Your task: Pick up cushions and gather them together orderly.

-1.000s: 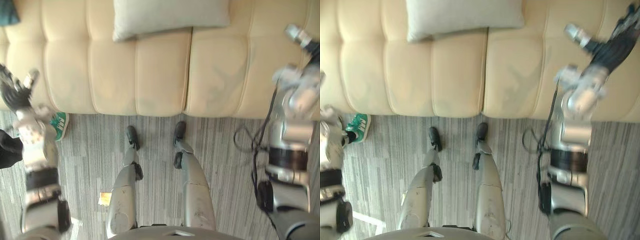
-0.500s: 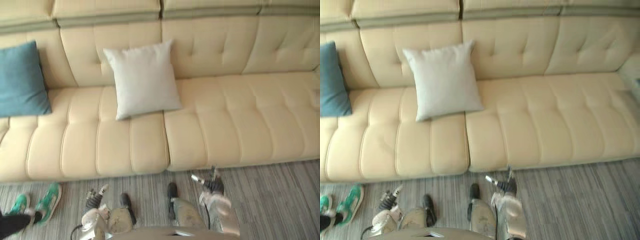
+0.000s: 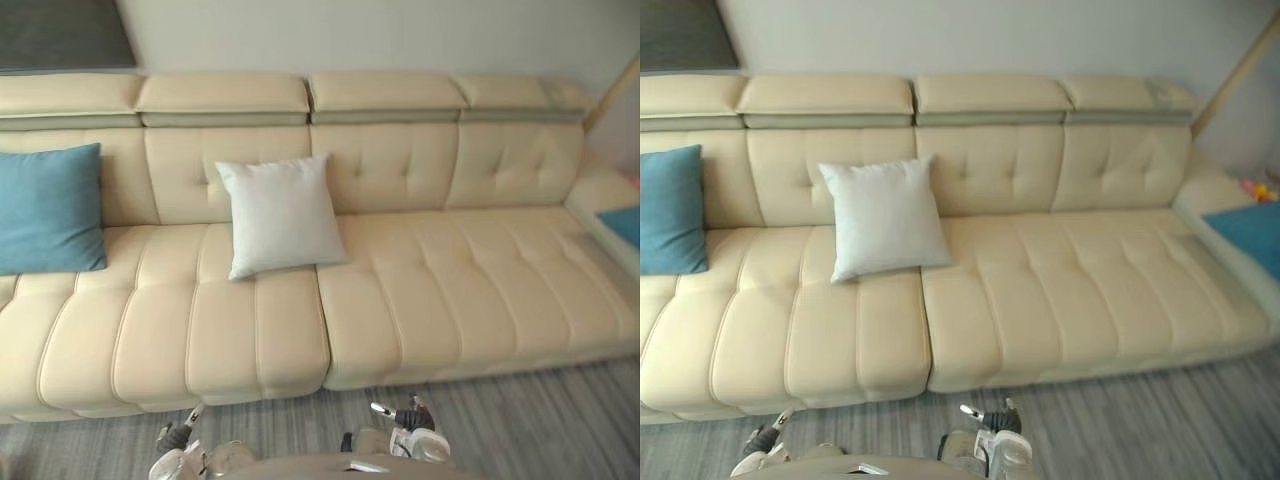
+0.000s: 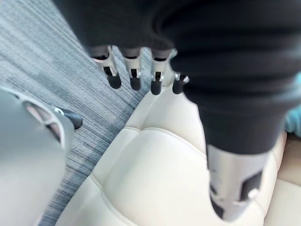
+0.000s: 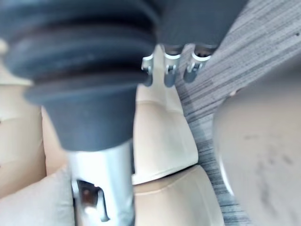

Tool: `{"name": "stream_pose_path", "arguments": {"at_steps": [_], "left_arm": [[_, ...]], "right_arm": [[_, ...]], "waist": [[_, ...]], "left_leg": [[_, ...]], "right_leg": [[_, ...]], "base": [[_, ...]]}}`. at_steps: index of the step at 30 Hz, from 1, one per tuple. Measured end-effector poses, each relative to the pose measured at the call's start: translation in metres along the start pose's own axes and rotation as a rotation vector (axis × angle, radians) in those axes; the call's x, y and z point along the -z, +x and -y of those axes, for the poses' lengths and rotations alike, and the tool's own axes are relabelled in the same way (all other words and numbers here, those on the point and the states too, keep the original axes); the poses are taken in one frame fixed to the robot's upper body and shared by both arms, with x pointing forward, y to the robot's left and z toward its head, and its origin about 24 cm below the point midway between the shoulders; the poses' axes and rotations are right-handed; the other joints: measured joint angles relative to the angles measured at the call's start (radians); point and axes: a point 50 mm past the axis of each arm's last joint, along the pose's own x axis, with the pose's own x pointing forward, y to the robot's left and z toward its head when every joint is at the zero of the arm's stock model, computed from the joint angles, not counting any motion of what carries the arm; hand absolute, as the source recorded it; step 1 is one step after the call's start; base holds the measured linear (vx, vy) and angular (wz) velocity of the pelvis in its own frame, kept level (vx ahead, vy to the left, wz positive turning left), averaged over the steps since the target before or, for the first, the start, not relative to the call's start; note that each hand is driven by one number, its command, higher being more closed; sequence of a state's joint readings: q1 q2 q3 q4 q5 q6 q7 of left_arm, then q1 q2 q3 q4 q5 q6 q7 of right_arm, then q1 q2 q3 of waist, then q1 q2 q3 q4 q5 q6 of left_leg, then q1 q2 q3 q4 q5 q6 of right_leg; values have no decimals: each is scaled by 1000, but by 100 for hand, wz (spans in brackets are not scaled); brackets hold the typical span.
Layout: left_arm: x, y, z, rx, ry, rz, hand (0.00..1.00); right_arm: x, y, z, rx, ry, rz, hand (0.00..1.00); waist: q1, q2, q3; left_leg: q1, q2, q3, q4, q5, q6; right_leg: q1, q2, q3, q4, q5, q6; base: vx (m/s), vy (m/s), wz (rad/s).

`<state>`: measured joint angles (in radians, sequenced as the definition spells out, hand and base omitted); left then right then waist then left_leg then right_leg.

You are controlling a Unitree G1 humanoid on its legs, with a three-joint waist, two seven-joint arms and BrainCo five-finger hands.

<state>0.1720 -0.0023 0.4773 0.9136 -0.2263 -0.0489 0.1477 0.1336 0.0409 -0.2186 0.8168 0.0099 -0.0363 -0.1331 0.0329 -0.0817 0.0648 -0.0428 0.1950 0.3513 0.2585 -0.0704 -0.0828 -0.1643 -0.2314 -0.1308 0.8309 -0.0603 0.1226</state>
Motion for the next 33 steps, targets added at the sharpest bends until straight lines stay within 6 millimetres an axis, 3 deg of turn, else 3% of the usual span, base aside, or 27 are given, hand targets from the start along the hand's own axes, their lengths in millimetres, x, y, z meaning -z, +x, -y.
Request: {"name": "stream_pose_path", "arguments": {"at_steps": [1,2,3,4,7,8,10,11,12,14,17,19,20,21,22,24,26,27,30,33], "left_arm": [[1,0,-6,-22,-17,-8,0],[3,0,-4,-22,-34,-20,0],[15,-4,1,-26,-68,-60,0],[19,-5,4,-23,-54,-69,0],[18,-4,15,17,2,-78,0],[19,-5,23,42,22,-79,0],[21,-6,22,47,41,-83,0],[21,-6,21,51,58,-80,0],[15,-4,21,55,75,-57,0],[13,-4,20,54,83,-49,0],[14,-4,21,57,99,-47,0],[15,-5,20,57,92,-51,0],[14,-4,13,42,97,-51,0],[13,-3,3,19,128,-47,0],[12,-3,2,19,139,-44,0],[12,-2,4,27,201,-43,0],[12,-1,5,31,217,-43,0],[13,-1,6,36,239,-47,0],[14,-1,13,60,282,-57,0],[10,-1,30,113,309,-38,0]], "right_arm": [[2,1,-1,-2,-11,-15,0],[0,2,0,-1,-15,-15,0],[-10,6,6,18,-23,10,0],[-22,11,9,27,-36,38,0],[-53,18,-1,4,-27,116,0],[-51,18,1,9,-32,112,0],[-39,15,1,9,-27,81,0],[-34,14,2,13,-19,65,0],[-30,13,3,19,-7,54,0],[-24,12,9,46,2,38,0],[-8,7,20,80,17,-8,0],[-2,5,24,91,24,-26,0],[3,4,23,93,32,-44,0],[13,1,18,83,49,-74,0],[13,1,18,86,52,-76,0],[15,1,21,98,66,-88,0],[15,1,21,98,65,-90,0],[15,2,21,98,63,-92,0],[12,3,24,106,61,-88,0],[2,9,22,93,23,-72,0]], "waist": [[14,-20,-11],[24,-10,-18],[44,37,-29],[54,40,-22],[48,90,42],[42,110,71],[39,121,67],[34,116,62],[20,94,60],[21,83,63],[19,82,62],[20,92,57],[19,81,51],[4,44,9],[-1,41,5],[-9,44,3],[-7,46,1],[-10,53,1],[-21,70,-11],[-17,80,-9]], "left_leg": [[-34,-5,-29,18,11,9],[-52,4,-37,17,23,20],[-87,27,-52,-12,93,28],[-113,28,-51,-25,120,16],[-165,39,-63,-36,135,-12],[-164,51,-78,-41,152,-20],[-138,48,-73,-96,174,-31],[-127,40,-73,-132,170,-43],[-132,18,-73,-127,139,-45],[-144,-2,-93,53,89,11],[-49,-22,-128,231,-175,2],[-17,-37,-163,214,-264,-7],[-14,-47,-125,187,-266,-1],[-1,-73,-68,106,-242,3],[5,-79,-58,84,-234,8],[28,-121,-34,2,-206,21],[38,-132,14,-21,-174,32],[49,-138,59,-26,-162,55],[68,-138,94,-29,-156,57],[84,-114,161,-54,-155,59]], "right_leg": [[8,22,1,-56,-45,59],[9,34,1,-88,-48,56],[67,90,8,-269,-71,25],[97,108,3,-388,-99,-10],[136,135,-17,-563,-130,-27],[148,151,-21,-578,-113,-29],[140,150,-31,-562,-110,-35],[135,140,-36,-569,-106,-48],[119,112,-39,-592,-81,-70],[102,86,-29,-597,-56,-64],[89,80,32,-622,-20,-51],[71,109,92,-642,17,-33],[58,109,137,-660,31,-46],[28,100,167,-667,69,-42],[22,103,169,-669,75,-48],[33,128,179,-687,100,-71],[43,143,179,-713,112,-70],[38,148,213,-732,125,-59],[25,173,239,-747,165,-68],[-13,200,136,-769,216,-104]], "base": [[-37,-232,50],[-82,-193,5],[-149,-162,-19],[-208,-173,-24],[-285,-105,-6],[-433,-74,8],[-344,-20,6],[-325,60,5],[-198,62,-2],[-217,121,-23],[-206,224,-59],[-189,269,-88],[-198,265,-119],[-135,172,-92],[-67,238,-92],[-45,241,-74],[31,105,-76],[96,77,-93],[81,34,-80],[15,-75,-108]]}}
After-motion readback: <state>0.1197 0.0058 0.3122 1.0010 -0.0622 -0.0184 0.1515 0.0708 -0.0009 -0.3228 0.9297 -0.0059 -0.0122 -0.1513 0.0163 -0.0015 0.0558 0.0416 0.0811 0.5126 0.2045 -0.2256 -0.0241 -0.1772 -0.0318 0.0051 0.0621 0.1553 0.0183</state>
